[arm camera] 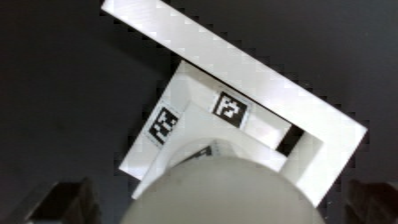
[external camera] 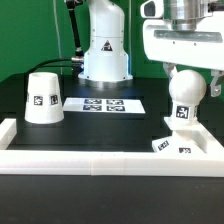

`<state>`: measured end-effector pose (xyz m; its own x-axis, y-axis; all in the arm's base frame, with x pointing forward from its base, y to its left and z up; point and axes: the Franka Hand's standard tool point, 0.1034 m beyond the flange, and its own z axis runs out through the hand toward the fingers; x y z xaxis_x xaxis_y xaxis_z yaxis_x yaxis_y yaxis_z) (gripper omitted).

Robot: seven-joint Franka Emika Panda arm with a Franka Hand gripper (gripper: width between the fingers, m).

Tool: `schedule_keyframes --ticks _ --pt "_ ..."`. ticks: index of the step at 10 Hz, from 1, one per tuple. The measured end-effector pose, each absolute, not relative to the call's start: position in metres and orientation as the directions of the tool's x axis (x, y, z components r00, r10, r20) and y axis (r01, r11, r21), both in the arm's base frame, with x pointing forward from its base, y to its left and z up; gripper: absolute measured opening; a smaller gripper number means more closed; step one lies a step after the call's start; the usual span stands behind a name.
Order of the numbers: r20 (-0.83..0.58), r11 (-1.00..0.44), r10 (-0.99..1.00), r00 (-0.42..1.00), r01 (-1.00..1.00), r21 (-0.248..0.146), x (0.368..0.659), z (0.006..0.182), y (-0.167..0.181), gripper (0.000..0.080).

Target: Assemble lamp

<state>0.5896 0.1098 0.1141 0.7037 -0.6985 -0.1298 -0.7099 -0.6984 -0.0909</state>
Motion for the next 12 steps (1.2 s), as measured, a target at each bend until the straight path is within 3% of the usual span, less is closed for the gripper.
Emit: schedule_keyframes --ticks 3,8,12 --pt "-0.088 -0.883 -0.444 0.892 -0.452 -0.126 0.59 0.114 0.11 0.0698" --pt "-0.035 -0.984 -0.103 0.994 -0.107 -0.146 0.591 0.114 0.108 0.0698" --pt "0.113 -0.887 0.456 0.883 0.462 -0.028 0.608 0.119 0.107 0.0698"
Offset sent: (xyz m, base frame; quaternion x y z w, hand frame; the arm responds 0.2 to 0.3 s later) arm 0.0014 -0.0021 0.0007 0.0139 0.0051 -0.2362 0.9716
